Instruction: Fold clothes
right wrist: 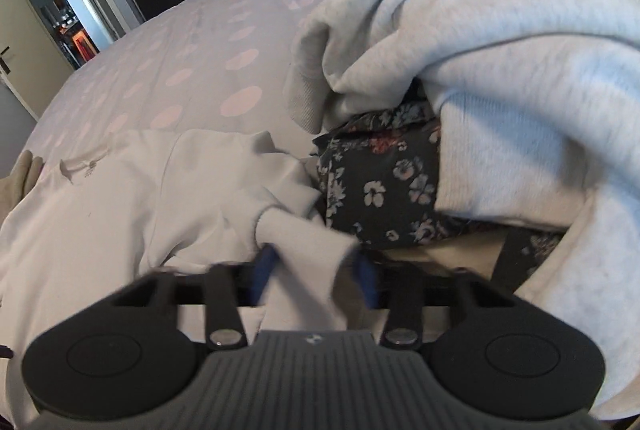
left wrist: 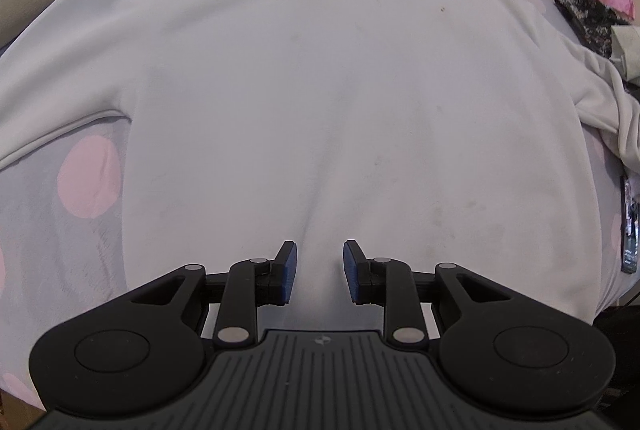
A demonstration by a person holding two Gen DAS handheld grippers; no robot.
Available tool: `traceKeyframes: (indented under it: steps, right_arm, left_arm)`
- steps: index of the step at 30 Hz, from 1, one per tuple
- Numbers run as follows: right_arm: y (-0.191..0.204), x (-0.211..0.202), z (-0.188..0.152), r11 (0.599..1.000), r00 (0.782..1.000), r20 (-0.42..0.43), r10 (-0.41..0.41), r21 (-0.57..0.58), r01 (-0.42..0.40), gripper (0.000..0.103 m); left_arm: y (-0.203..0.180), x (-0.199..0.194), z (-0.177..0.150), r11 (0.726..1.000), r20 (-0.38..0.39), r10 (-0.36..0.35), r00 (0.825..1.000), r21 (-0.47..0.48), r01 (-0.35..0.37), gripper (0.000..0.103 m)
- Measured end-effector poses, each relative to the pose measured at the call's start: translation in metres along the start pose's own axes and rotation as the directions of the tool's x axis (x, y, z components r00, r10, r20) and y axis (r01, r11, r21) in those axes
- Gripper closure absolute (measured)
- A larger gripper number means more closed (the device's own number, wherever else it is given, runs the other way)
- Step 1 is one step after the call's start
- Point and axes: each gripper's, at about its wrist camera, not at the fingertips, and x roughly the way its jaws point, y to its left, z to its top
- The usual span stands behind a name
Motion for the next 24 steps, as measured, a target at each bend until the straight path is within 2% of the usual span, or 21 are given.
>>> traceKeyframes:
  steps: [5,8,12,18,24]
  right_arm:
    - [0.016,-0.020,0.002,0.999,0.998,0.055,0.019,-0.038,-0.017,0.092]
    - [0.028,-0.040,0.011,0.999,0.994,0.105,0.002,-0.049,0.003,0.093]
    - [0.044,-0.078,0.039,0.996,0.981,0.194,-0.016,-0.077,0.032,0.094]
    - [0.043,-0.114,0.087,0.980,0.952,0.266,-0.155,-0.082,0.182,0.094]
    - [0.040,-0.147,0.135,0.938,0.896,0.328,-0.299,-0.070,0.338,0.095]
  left_arm:
    - [-0.008,0.004,0.001,0.999,-0.010,0.014,1.000,0.034,-0.014,0.079]
    - [-0.008,0.003,0.001,0.999,-0.010,0.010,1.000,0.035,-0.010,0.079]
    - [-0.006,0.001,0.001,0.999,-0.004,0.005,1.000,0.032,-0.005,0.079]
    - [-0.003,-0.004,-0.001,0.999,0.011,0.002,1.000,0.037,-0.002,0.079]
    - [-0.006,-0.008,-0.001,0.999,0.017,0.015,1.000,0.045,-0.016,0.079]
